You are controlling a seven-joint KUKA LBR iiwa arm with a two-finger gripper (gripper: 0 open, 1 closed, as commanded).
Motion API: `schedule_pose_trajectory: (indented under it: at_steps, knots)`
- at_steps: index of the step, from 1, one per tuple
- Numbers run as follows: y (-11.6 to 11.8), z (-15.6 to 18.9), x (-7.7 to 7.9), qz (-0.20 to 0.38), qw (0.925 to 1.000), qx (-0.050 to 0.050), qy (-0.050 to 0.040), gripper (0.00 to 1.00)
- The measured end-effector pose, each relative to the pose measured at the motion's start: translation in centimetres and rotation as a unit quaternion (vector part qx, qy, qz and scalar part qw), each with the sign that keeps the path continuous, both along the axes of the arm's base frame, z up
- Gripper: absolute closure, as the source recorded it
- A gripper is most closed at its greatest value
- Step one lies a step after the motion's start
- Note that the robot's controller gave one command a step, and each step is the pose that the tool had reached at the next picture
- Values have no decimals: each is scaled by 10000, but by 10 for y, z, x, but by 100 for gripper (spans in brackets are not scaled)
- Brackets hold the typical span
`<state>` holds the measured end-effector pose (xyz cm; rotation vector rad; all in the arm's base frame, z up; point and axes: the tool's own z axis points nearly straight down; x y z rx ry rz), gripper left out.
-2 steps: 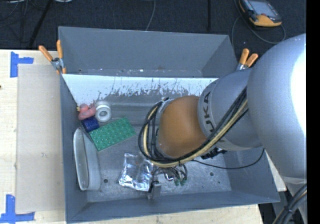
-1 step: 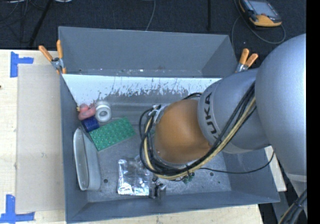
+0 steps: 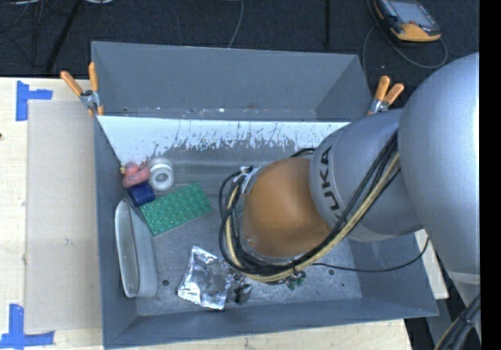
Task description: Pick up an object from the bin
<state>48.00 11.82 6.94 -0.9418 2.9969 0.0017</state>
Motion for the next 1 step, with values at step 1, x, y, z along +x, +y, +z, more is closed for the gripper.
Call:
schedule_pose_trajectory:
  at_steps: [1]
  knots:
    - [27,142,1,-101,9999,11,-41,100]
